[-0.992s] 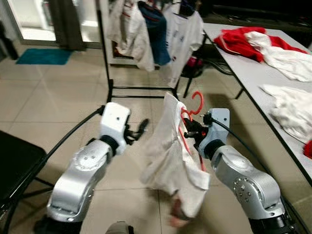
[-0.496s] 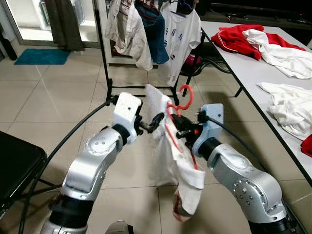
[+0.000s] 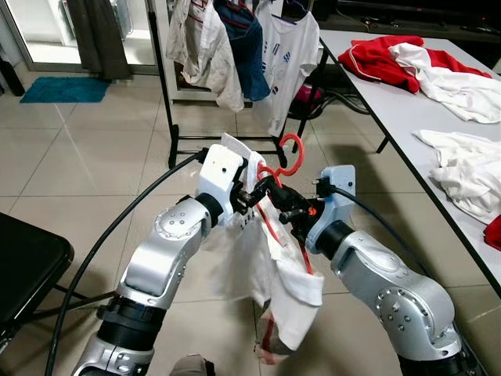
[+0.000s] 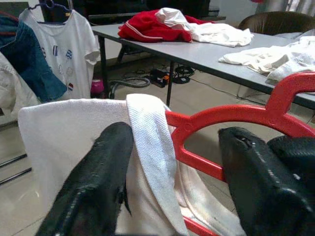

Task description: Hang hanger

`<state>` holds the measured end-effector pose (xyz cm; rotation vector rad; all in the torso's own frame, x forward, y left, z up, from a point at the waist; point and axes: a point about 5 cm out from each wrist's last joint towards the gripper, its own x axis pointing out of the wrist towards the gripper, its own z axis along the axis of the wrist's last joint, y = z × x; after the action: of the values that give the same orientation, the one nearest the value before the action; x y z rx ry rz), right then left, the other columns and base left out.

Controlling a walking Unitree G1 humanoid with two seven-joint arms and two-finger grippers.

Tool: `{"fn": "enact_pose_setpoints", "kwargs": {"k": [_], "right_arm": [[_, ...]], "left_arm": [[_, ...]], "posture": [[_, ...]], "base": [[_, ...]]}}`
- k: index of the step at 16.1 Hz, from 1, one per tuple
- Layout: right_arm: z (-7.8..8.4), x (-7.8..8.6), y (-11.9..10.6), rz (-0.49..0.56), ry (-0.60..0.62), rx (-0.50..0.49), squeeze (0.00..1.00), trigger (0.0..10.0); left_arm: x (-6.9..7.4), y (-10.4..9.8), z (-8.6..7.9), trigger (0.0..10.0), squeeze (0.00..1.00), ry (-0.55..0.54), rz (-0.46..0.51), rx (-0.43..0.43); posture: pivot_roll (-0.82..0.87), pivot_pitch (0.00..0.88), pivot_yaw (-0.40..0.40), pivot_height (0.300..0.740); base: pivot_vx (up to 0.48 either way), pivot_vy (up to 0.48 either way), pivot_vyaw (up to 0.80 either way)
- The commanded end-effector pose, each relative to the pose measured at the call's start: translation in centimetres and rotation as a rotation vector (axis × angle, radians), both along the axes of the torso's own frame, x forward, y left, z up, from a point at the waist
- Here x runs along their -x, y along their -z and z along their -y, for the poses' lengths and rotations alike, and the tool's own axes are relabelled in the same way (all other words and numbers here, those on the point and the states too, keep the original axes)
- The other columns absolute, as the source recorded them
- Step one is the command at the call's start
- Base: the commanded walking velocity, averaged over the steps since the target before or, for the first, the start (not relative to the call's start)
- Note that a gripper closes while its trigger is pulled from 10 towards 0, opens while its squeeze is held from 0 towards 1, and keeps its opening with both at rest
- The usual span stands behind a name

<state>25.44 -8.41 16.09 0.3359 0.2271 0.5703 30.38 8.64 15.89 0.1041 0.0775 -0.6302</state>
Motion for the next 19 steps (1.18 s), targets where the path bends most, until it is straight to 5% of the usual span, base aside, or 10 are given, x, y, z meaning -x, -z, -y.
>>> {"fn": "enact_pose_setpoints", "kwargs": {"k": [1, 7, 8, 11, 12, 13, 14, 15, 16, 19], "right_arm": [[0.3, 0.3, -1.4, 0.056, -0.005, -0.036, 0.0, 10.0], [0.7, 0.3, -1.7, 0.03, -0.004, -0.113, 0.0, 10.0], [0.8, 0.3, -1.7, 0.028, -0.004, -0.122, 0.0, 10.0], [1.0, 0.4, -1.9, 0.019, -0.014, -0.154, 0.0, 10.0], [1.0, 0.4, -1.9, 0.018, -0.021, -0.159, 0.0, 10.0], [1.0, 0.5, -2.0, 0.017, -0.027, -0.159, 0.0, 10.0], [1.0, 0.5, -2.0, 0.016, -0.031, -0.157, 0.0, 10.0], [1.0, 0.5, -2.0, 0.015, -0.031, -0.153, 0.0, 10.0], [1.1, 0.5, -2.0, 0.013, -0.03, -0.148, 0.0, 10.0], [1.5, 0.5, -2.0, 0.011, -0.028, -0.138, 0.0, 10.0]], "left_arm": [[-0.4, 0.0, 0.1, 0.0, 0.0, -0.01, 0.004, -0.025], [-0.6, 0.3, -0.1, 0.2, 0.0, -0.087, 0.051, -0.139], [-0.5, 0.4, -0.1, 2.8, 0.0, -0.086, 0.049, -0.137], [-0.2, 0.8, -0.2, 1.9, 0.0, -0.107, 0.073, -0.227], [-0.2, 0.8, -0.3, 4.9, 0.0, -0.118, 0.085, -0.238], [-0.3, 0.6, -0.4, 10.0, 0.0, -0.15, 0.096, -0.217], [-0.2, 0.5, -0.4, 10.0, 0.0, -0.145, 0.081, -0.147], [0.0, 0.2, -0.4, 10.0, 0.72, -0.142, 0.074, -0.093], [0.2, 0.3, -0.4, 10.0, 1.0, -0.139, 0.067, -0.09], [0.5, 0.5, -1.0, 10.0, 1.0, -0.184, 0.068, -0.115]], "posture": [[0.03, 0.0, -0.036, 0.74], [0.02, 0.0, -0.047, 0.74], [0.03, 0.0, -0.051, 0.74], [0.03, 0.0, -0.055, 0.74], [0.03, 0.0, -0.056, 0.74], [0.03, 0.0, -0.056, 0.74], [0.02, 0.0, -0.056, 0.74], [0.02, 0.0, -0.055, 0.74], [0.02, 0.0, -0.055, 0.74], [0.02, 0.0, -0.053, 0.74]], "base": [[0.0, 0.0, 0.0], [0.0, 0.0, 0.0], [0.0, 0.0, 0.0], [0.0, 0.0, 0.0], [0.0, 0.0, 0.0], [0.0, 0.0, 0.0], [0.0, 0.0, 0.0], [0.0, 0.0, 0.0], [0.0, 0.0, 0.0], [0.0, 0.0, 0.0]]}}
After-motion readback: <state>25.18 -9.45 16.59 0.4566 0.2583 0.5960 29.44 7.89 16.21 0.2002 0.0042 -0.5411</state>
